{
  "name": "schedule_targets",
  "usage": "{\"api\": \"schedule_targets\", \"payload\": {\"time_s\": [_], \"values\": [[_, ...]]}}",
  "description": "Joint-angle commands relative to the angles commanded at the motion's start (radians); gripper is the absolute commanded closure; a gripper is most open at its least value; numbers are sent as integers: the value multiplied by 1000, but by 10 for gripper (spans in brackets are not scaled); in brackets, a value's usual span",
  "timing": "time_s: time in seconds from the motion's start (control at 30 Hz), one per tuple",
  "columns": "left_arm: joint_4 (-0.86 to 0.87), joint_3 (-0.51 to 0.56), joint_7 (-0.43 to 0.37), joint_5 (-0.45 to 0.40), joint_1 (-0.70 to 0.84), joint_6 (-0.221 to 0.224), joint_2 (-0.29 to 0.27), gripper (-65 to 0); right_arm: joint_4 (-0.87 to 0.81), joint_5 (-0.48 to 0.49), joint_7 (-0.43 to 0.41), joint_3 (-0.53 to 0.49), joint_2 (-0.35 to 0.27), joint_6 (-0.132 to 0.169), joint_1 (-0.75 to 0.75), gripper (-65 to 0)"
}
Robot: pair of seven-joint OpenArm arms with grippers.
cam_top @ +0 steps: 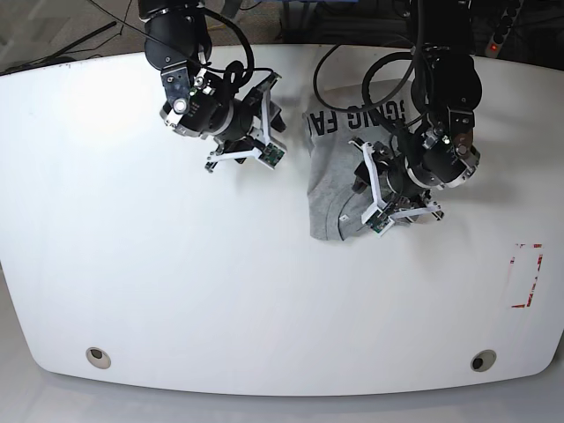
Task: Fold the T-shirt properly
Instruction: 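Grasp the folded bundle with the left gripper and carry it to the table corner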
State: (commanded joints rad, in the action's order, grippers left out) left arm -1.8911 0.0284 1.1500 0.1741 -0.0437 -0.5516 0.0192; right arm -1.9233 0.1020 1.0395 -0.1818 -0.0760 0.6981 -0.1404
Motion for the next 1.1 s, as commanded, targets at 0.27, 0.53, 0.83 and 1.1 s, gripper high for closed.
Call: {"api": "schedule_targets", "payload": {"time_s": [0.27, 0.53, 0.83, 1.1], "values": [[37, 74, -89, -2, 101, 187, -2, -500, 6, 0, 0, 64, 0, 0, 20, -224], [247, 81, -101, 2, 127, 226, 71, -500, 6, 0, 0, 64, 0, 0, 21, -224], [462, -46, -101, 3, 64, 172, 384, -499, 0, 0, 0, 66, 0, 0, 21, -224], [707, -103, -238, 0, 14, -29, 637, -499, -15, -2, 0, 66, 0, 0, 21, -224]]}}
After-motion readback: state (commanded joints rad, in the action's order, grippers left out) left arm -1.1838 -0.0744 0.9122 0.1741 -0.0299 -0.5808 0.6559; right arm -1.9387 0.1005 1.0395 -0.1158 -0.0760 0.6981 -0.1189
